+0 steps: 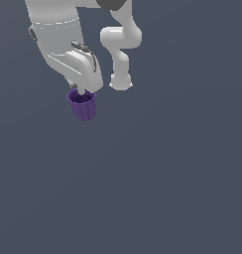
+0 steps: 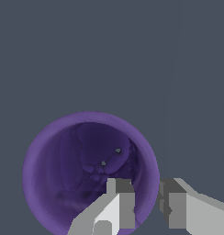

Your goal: Pick up the object and move it to a goal position.

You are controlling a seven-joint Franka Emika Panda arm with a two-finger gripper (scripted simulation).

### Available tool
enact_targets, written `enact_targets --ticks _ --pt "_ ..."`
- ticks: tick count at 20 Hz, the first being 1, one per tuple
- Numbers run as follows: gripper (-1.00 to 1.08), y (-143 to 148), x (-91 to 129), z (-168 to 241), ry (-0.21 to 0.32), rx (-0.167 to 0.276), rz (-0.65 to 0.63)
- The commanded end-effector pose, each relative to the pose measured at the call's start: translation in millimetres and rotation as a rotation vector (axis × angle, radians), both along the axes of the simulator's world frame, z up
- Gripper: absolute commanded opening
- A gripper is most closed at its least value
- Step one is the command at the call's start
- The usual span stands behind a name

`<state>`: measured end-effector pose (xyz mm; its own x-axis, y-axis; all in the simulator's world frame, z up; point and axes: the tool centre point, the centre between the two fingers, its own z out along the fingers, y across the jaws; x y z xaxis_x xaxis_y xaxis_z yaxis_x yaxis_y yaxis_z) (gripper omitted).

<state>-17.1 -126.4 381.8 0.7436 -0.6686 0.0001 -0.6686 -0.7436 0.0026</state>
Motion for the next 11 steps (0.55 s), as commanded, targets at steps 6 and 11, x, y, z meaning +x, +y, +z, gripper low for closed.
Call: enact_targets --ticks 6,11 --pt "-1.00 -6 8 22 -0.001 0.000 0.001" --pt "-1.00 -7 10 25 -0.001 0.000 0.001"
